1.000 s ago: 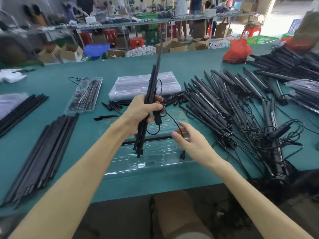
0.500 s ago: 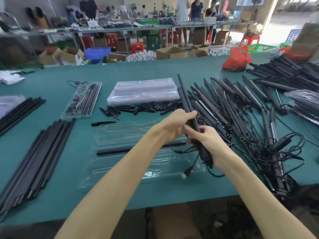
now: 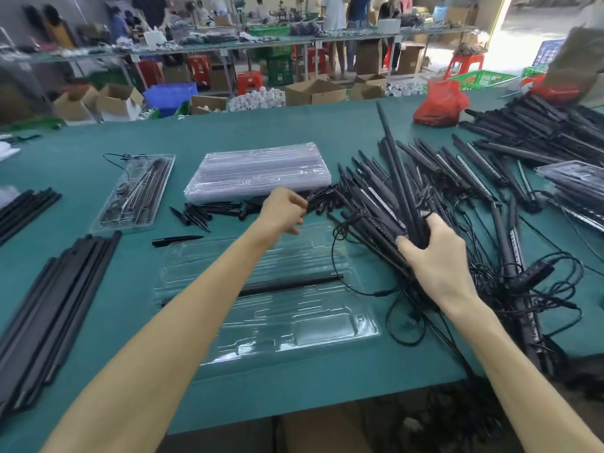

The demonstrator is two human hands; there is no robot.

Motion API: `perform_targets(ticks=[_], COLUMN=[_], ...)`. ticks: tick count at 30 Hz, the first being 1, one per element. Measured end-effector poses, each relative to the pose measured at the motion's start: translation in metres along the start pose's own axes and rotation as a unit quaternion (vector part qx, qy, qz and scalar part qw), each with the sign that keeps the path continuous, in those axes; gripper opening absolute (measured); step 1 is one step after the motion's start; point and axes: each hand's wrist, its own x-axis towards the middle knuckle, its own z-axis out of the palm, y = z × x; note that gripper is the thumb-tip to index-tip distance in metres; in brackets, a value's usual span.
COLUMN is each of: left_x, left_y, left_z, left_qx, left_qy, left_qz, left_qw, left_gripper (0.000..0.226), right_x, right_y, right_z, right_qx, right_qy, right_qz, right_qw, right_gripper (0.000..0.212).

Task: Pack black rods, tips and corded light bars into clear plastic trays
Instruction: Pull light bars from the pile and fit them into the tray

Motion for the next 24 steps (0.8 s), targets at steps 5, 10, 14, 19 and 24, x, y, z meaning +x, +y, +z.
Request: perform_targets(ticks=[5,10,14,19,24], left_x=[0.035,0.058,0.069,0.077,0.074], left_y=[-0.035,-0.050,-0.057,-0.058,-0.058], left_z=[0.008,0.020,0.030,0.039,0.033], left_qx=[0.161,0.272,0.341,0.380,0.353], left_qy=[0.064,0.066,0.083,0.117,0.148], left_qz=[0.040,0.090,0.114,0.107,0.112], left_qw=[0.984,0.956,0.929,0.911,0.917], left_gripper=[0.037,0.038,0.029,0.025,0.026], right_x=[-0.004,-0.009,-0.022,-0.040,-0.038], right_y=[-0.012,-0.009,0.004,0.016,0.018], right_z=[-0.007,-0.008,0.012,0.049,0.063], right_qx=[0.021,0.004,-0.070,-0.210,-0.293], right_qy=[0.064,0.015,-0.085,-0.155,-0.116], right_qz=[-0.067,-0.057,-0.022,0.036,0.007], right_qw=[0.995,0.998,0.994,0.965,0.949], right_gripper=[0.016,0.017,0.035,0.055,0.027])
